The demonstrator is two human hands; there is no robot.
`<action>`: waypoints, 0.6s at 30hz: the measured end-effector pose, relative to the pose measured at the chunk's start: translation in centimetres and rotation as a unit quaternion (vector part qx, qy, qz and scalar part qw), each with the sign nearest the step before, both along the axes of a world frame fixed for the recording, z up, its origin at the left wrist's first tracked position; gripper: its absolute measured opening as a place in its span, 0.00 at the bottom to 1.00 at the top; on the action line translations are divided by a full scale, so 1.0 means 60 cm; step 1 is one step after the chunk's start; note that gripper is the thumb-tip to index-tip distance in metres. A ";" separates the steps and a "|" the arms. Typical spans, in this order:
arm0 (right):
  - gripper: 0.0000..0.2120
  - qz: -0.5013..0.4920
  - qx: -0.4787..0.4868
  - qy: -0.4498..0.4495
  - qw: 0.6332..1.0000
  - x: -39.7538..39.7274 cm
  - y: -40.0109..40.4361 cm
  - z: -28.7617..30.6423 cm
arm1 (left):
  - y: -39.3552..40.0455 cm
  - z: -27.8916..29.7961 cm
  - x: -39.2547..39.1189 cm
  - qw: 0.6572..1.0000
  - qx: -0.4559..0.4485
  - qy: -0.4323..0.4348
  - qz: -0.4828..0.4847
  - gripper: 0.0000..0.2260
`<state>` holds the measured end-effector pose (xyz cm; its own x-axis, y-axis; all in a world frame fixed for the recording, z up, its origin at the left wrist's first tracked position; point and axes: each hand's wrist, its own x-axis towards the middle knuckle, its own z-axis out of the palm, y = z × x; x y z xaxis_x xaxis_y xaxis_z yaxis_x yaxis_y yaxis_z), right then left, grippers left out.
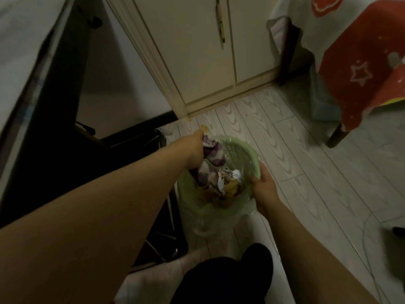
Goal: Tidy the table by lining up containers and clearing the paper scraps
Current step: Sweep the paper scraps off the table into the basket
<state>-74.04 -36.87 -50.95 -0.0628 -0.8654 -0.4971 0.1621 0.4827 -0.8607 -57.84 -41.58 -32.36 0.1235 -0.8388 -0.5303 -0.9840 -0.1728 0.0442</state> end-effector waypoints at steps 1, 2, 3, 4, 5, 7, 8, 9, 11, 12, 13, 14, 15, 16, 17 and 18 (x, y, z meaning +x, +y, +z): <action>0.21 -0.011 0.002 0.012 1.000 -0.003 0.001 0.001 | 0.000 -0.002 -0.001 1.000 -0.001 -0.001 -0.003 0.20; 0.20 -0.018 0.000 0.030 0.999 -0.006 0.002 0.002 | 0.001 -0.004 -0.001 1.000 0.000 0.000 -0.004 0.20; 0.19 -0.021 -0.005 0.049 0.999 -0.010 0.004 0.002 | 0.002 -0.005 -0.003 1.000 0.003 0.003 -0.004 0.21; 0.18 -0.017 -0.007 0.069 0.997 -0.015 0.006 0.000 | 0.004 -0.004 -0.005 1.000 0.005 0.007 -0.004 0.21; 0.18 -0.009 -0.005 0.090 0.996 -0.020 0.009 -0.002 | 0.005 -0.003 -0.007 1.000 0.007 0.011 -0.007 0.21; 0.18 0.007 0.015 0.124 0.992 -0.030 0.011 -0.004 | 0.006 0.001 -0.013 1.000 0.013 0.017 -0.014 0.21; 0.19 0.013 0.030 0.136 0.990 -0.035 0.012 -0.006 | 0.006 0.004 -0.016 1.000 0.015 0.020 -0.016 0.21; 0.21 0.020 0.045 0.147 0.988 -0.038 0.011 -0.006 | 0.005 0.010 -0.020 1.000 0.016 0.020 -0.015 0.22; 0.24 0.034 0.073 0.160 0.984 -0.044 0.013 -0.009 | 0.005 0.018 -0.027 1.000 0.021 0.018 -0.014 0.24; 0.26 0.039 0.083 0.165 0.982 -0.045 0.015 -0.009 | 0.007 0.021 -0.029 1.000 0.024 0.015 -0.013 0.26; 0.27 0.043 0.089 0.170 0.980 -0.046 0.017 -0.007 | 0.008 0.027 -0.030 0.999 0.027 0.014 -0.013 0.26; 0.28 0.047 0.097 0.177 0.978 -0.048 0.018 -0.008 | 0.009 0.031 -0.032 0.999 0.029 0.013 -0.014 0.27; 0.29 0.052 0.105 0.183 0.976 -0.050 0.021 -0.004 | 0.011 0.036 -0.033 0.999 0.033 0.013 -0.017 0.26; 0.30 0.057 0.116 0.188 0.974 -0.053 0.022 0.002 | 0.013 0.044 -0.033 0.999 0.036 0.013 -0.021 0.26; 0.31 0.060 0.126 0.190 0.972 -0.057 0.023 0.007 | 0.015 0.052 -0.034 0.999 0.038 0.017 -0.027 0.24; 0.33 0.061 0.136 0.191 0.970 -0.059 0.023 0.015 | 0.017 0.061 -0.032 0.999 0.033 0.026 -0.032 0.22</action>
<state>-77.55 -35.47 -50.05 -0.1939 -0.7180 -0.6685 -0.2163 0.6959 -0.6848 -59.74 -40.55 -28.68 0.0417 -0.8071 -0.5889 -0.9898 -0.1139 0.0860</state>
